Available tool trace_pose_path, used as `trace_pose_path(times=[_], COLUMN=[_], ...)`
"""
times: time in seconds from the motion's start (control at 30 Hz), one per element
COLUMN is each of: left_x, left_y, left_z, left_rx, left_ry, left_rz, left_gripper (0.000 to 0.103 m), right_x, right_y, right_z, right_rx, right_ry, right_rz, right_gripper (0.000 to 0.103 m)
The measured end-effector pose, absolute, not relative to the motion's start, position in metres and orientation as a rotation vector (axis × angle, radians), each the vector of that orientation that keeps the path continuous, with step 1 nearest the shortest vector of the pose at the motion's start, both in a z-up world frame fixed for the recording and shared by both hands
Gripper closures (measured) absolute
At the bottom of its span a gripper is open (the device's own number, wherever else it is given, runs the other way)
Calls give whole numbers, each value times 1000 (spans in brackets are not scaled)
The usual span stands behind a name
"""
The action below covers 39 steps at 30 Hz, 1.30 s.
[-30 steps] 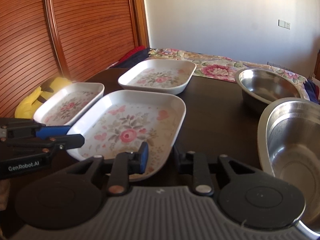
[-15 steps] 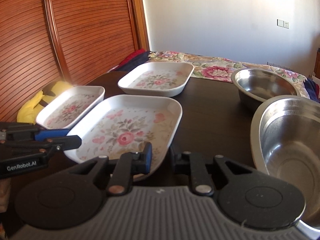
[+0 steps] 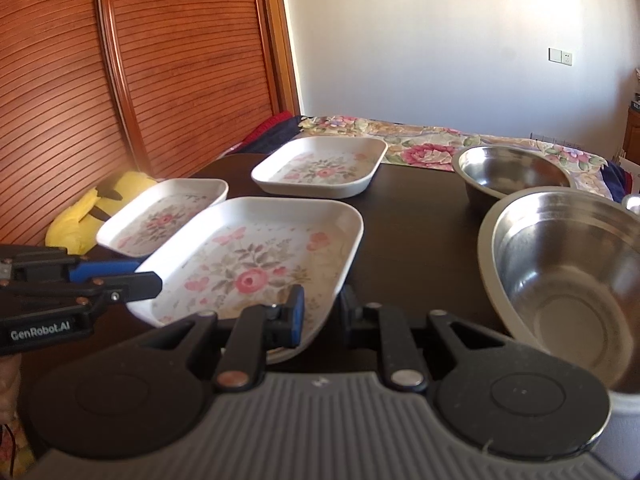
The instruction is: Organize plates and bowls
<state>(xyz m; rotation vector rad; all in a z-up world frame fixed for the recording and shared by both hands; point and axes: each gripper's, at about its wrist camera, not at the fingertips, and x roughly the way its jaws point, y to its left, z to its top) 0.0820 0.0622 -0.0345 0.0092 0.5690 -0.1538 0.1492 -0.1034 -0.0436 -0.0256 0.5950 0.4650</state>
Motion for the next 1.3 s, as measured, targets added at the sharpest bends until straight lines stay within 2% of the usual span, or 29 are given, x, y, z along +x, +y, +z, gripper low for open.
trace_pose_path(times=[0.63,1.3], left_x=[9,8], left_y=[67,74], left_z=[-46,-53], left_rx=[-7,-7], left_ry=[590,607], left_rz=[-172,-156], left_gripper=[78,78], right_x=[79,62], right_y=[-100,-95], right_z=[-52,-61], right_rx=[-6,-14], right_ry=[619,644], right_rz=[465,474], right_gripper=[82,82])
